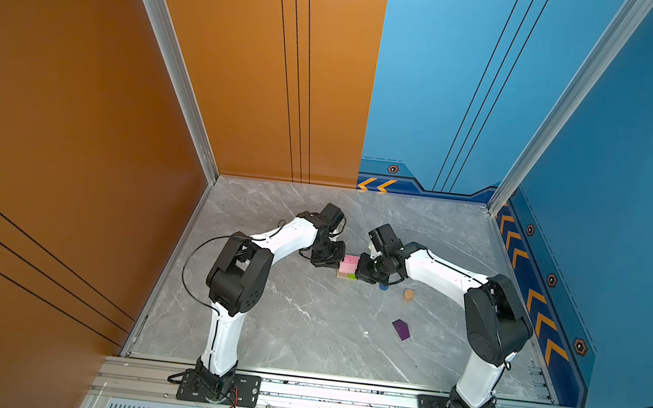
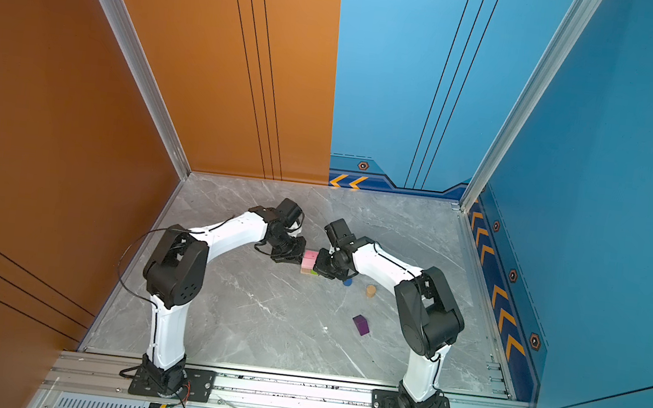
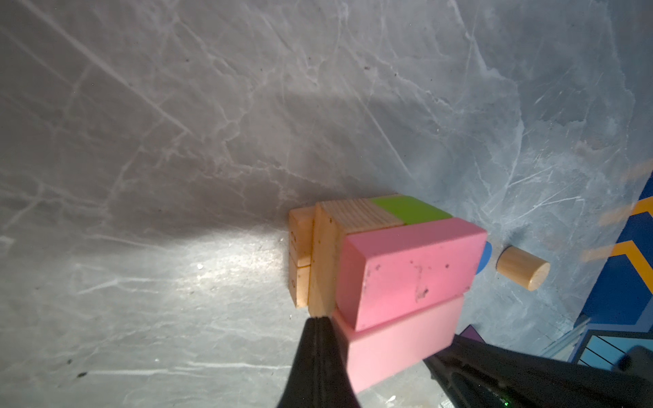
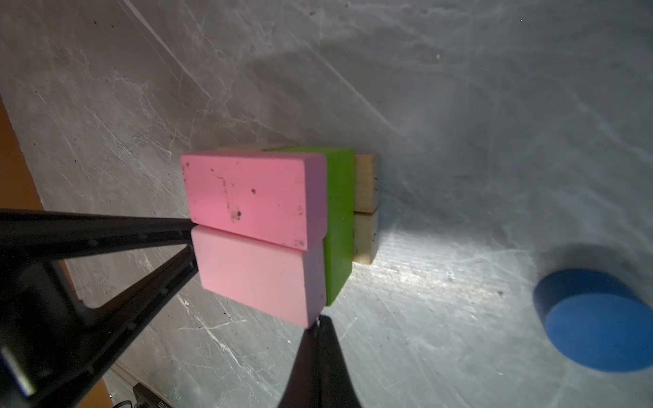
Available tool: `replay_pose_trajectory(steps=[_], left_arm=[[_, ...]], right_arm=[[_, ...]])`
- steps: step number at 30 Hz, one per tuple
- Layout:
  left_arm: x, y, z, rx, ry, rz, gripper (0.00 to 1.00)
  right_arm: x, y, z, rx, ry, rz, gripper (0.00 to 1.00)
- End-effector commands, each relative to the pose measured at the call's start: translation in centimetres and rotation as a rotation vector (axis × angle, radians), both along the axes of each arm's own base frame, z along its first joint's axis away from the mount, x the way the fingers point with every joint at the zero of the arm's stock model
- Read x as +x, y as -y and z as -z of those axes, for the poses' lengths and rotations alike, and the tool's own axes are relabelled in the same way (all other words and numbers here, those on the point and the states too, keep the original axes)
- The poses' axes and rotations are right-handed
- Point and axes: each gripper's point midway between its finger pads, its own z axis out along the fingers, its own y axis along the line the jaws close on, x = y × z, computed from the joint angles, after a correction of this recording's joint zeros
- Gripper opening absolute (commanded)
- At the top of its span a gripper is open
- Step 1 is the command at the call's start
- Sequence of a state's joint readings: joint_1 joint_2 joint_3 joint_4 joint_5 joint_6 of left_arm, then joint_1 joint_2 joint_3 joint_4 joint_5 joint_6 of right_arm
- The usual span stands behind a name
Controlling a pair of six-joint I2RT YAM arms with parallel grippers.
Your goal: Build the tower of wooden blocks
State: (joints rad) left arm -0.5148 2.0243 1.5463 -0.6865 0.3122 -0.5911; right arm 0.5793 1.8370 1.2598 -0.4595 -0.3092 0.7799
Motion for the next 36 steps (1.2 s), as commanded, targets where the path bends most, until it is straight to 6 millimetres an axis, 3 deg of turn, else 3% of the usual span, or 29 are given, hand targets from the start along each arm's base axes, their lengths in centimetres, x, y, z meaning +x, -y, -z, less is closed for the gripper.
replay_pose_trajectory(steps=[1,25,36], left_arm=[[-0.1,0.9,-0.2,-0.021,-0.005,0.026,0.0],[0.1,-0.5,-0.4,-0.009,-0.003,-0.005,0.0],[-0.2,-0.6,-0.6,-0.012,-0.001,-0.006,0.0]], right_arm=[[1.2,0.1,-0.2,-0.007,0.021,0.03,0.0],[-0.5,1.8,-2.2,-0.013,0.033,0.031,0.0],[-0.5,2.3,-1.9,-0.019,0.029,0.042,0.0]])
